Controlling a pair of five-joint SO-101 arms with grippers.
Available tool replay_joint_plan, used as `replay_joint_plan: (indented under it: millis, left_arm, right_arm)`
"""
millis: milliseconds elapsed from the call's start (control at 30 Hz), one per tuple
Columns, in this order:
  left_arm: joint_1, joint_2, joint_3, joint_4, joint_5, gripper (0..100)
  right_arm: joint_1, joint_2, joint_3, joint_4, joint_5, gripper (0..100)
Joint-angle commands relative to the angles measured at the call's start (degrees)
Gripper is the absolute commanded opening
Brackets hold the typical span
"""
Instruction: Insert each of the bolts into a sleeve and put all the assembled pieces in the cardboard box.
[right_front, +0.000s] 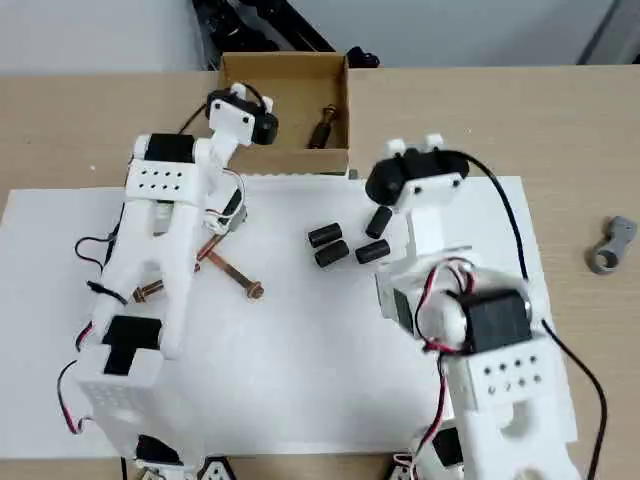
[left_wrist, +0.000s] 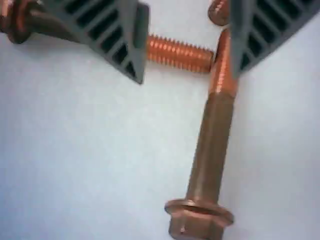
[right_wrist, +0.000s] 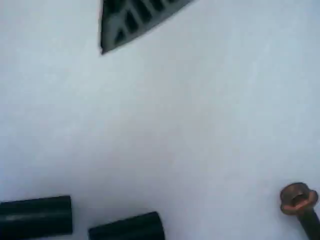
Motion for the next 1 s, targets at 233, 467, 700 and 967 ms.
replay_joint_plan:
  millis: [233,467,700,967]
  left_arm:
    - [0.00,7.12,-2.51,-6.24,-0.09,11]
    - [-0.35,11.60,-3.47,-9.85,1.49,11]
    - [-1.93,20.66,-14.46,-6.77,4.66,11]
    - [-1.76,33.23,-30.64,7.82,2.99,7]
  right_arm:
    - [0.31,-10.59,13.01,-8.57,0.00,17.3]
    - [0.13,-13.32,17.41,-10.77,-0.09,17.3]
    - [0.13,-14.73,17.76,-10.77,-0.18,17.3]
    - [0.13,-14.81,17.76,-10.68,-1.76,17.2]
